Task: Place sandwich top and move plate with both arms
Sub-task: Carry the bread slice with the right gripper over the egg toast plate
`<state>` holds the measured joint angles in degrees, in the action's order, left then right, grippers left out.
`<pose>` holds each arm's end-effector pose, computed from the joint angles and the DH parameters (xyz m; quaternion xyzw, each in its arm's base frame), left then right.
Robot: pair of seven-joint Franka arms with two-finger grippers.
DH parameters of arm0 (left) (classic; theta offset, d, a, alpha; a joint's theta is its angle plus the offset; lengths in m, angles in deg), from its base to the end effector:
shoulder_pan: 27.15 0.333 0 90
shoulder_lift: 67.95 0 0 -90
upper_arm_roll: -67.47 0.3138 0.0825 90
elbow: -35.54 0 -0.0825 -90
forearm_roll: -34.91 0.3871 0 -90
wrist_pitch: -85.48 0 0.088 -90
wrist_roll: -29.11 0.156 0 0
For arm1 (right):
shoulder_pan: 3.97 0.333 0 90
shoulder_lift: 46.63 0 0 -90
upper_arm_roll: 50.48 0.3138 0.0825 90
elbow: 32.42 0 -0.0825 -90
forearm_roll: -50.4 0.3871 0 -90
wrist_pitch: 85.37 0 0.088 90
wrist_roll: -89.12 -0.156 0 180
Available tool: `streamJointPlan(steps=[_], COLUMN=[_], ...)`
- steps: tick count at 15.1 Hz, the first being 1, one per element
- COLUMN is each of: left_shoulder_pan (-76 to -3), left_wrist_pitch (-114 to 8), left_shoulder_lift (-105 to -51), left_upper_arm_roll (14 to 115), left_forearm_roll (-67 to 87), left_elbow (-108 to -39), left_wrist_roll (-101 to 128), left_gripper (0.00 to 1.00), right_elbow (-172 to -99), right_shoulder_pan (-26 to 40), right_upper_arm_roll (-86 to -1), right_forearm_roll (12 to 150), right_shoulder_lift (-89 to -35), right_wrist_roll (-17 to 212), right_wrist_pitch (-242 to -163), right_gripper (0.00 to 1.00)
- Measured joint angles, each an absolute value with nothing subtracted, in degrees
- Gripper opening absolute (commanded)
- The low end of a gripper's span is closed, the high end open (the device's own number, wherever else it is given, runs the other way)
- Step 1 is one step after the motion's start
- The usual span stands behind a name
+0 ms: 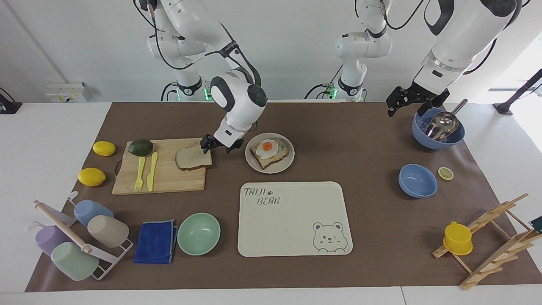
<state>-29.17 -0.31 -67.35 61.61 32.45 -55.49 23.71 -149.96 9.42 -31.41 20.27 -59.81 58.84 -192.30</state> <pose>0.5359 -0.0814 0.5647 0.9987 -0.0223 -0.0426 0.0161 0.4784 0.2314 0.2661 0.9519 0.1453 -0.0615 0.2627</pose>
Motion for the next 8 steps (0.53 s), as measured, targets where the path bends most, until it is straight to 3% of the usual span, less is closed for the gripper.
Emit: streamJointPlan(steps=[2,8], left_shoulder_pan=[-29.2,-29.2], left_wrist_pitch=[-0.3,-0.3], left_shoulder_lift=[-67.4,-67.4], left_upper_arm_roll=[61.6,61.6], left_forearm_roll=[32.5,32.5], left_elbow=[-55.5,-55.5], left_wrist_roll=[23.7,23.7], left_gripper=[1.0,1.0], right_elbow=[-151.2,-153.8], right_shoulder_pan=[9.6,9.2], right_upper_arm_roll=[-31.4,-31.6], right_forearm_roll=[19.4,17.4], right_shoulder_lift=[-60.1,-60.1], right_wrist_roll=[58.0,57.8], right_wrist_pitch=[-192.3,-192.3], right_gripper=[0.8,0.76])
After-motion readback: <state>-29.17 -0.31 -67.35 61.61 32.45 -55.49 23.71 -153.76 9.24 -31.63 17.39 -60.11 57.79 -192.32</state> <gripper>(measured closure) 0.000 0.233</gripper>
